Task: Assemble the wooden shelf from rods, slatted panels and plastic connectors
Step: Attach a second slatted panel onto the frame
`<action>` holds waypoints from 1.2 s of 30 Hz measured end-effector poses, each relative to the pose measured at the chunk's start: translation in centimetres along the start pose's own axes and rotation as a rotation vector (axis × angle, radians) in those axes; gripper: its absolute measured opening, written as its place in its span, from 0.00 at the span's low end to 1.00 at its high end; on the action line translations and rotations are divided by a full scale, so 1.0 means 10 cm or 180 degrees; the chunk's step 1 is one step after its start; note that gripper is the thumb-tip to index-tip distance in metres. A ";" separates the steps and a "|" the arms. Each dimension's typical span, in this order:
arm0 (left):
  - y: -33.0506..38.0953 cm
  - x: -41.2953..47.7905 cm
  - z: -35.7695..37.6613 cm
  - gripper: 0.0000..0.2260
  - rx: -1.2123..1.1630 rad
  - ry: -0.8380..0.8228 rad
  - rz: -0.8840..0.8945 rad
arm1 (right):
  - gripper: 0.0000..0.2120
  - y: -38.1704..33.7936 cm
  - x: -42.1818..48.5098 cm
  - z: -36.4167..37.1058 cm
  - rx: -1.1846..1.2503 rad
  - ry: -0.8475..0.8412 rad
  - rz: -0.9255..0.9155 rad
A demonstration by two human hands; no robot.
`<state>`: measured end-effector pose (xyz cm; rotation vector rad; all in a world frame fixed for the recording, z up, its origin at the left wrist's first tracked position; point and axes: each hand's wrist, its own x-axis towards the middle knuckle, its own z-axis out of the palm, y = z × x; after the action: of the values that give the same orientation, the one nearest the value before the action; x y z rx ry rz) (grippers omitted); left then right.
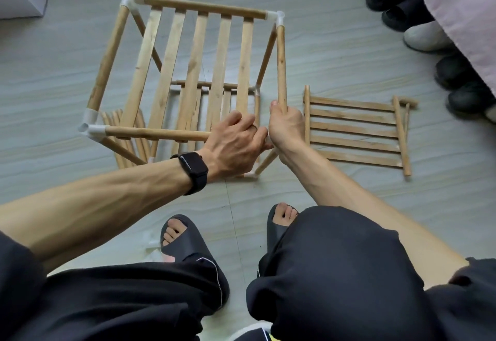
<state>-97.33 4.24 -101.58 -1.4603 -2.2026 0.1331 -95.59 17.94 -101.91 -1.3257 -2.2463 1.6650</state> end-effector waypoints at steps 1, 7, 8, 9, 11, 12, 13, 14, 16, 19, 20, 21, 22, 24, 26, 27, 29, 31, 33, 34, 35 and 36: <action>0.00 0.00 0.00 0.14 -0.0022 -0.0005 -0.0003 | 0.18 -0.01 0.00 0.01 -0.0017 0.0007 0.0005; 0.01 -0.01 0.00 0.20 -0.0613 -0.0146 -0.0082 | 0.19 -0.03 -0.03 0.01 0.0000 -0.0017 -0.0061; -0.01 -0.01 -0.01 0.22 -0.0648 -0.0189 -0.0094 | 0.18 -0.03 -0.03 0.01 0.0063 -0.0063 -0.0070; -0.03 -0.01 -0.01 0.23 -0.0667 -0.0218 -0.0094 | 0.17 -0.04 -0.03 0.01 0.0186 -0.0152 -0.0056; -0.07 -0.03 0.00 0.24 -0.0721 -0.0283 -0.0023 | 0.13 -0.06 -0.04 0.01 0.0564 -0.0356 0.0078; -0.08 -0.05 0.00 0.24 -0.0739 -0.0292 0.0012 | 0.11 -0.06 -0.04 0.00 0.0719 -0.0439 0.0148; -0.09 -0.07 0.00 0.24 -0.0728 -0.0258 0.0025 | 0.10 -0.05 -0.05 0.01 0.0806 -0.0497 0.0189; -0.09 -0.09 0.00 0.23 -0.0693 -0.0201 0.0031 | 0.11 -0.05 -0.06 0.01 0.0858 -0.0520 0.0210; -0.09 -0.11 0.00 0.23 -0.0604 -0.0097 0.0034 | 0.11 -0.02 -0.08 0.03 0.0936 -0.0482 0.0213; -0.07 -0.11 -0.01 0.22 -0.0505 -0.0098 0.0027 | 0.14 0.00 -0.07 0.07 0.0931 -0.0372 0.0172; -0.07 -0.11 -0.01 0.20 -0.0524 -0.0151 0.0020 | 0.14 0.01 -0.06 0.09 0.0906 -0.0337 0.0170; -0.07 -0.11 -0.01 0.18 -0.0581 -0.0210 0.0007 | 0.15 0.01 -0.06 0.10 0.0875 -0.0308 0.0170; -0.06 -0.11 -0.02 0.16 -0.0650 -0.0254 -0.0010 | 0.15 0.00 -0.06 0.12 0.0840 -0.0287 0.0164; -0.05 -0.09 -0.04 0.12 -0.0746 -0.0304 -0.0018 | 0.16 -0.03 -0.07 0.13 0.0785 -0.0231 0.0150; -0.05 -0.07 -0.04 0.10 -0.0798 -0.0348 -0.0055 | 0.16 -0.06 -0.06 0.14 0.0811 -0.0201 0.0147; -0.06 -0.06 -0.04 0.10 -0.0814 -0.0383 -0.0059 | 0.15 -0.07 -0.07 0.14 0.0864 -0.0226 0.0148; -0.12 -0.09 -0.04 0.13 -0.0872 -0.0461 -0.0028 | 0.15 -0.10 -0.08 0.16 0.1008 -0.0351 0.0160; -0.19 -0.12 -0.06 0.17 -0.0980 -0.0592 -0.0095 | 0.14 -0.14 -0.11 0.18 0.1162 -0.0496 0.0176; -0.30 -0.15 -0.10 0.18 -0.1128 -0.0714 -0.0145 | 0.14 -0.18 -0.14 0.17 0.1323 -0.0687 0.0217; -0.36 -0.18 -0.13 0.18 -0.1178 -0.0779 -0.0145 | 0.14 -0.19 -0.15 0.15 0.1346 -0.0768 0.0229; -0.44 -0.21 -0.17 0.19 -0.1184 -0.0836 -0.0128 | 0.14 -0.20 -0.16 0.13 0.1331 -0.0788 0.0222; -0.52 -0.24 -0.22 0.21 -0.1158 -0.0868 -0.0109 | 0.15 -0.19 -0.18 0.10 0.1309 -0.0748 0.0221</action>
<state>-100.00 -0.47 -98.73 -1.6762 -2.5743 -0.0917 -96.09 15.88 -100.06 -1.1685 -1.8248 2.2549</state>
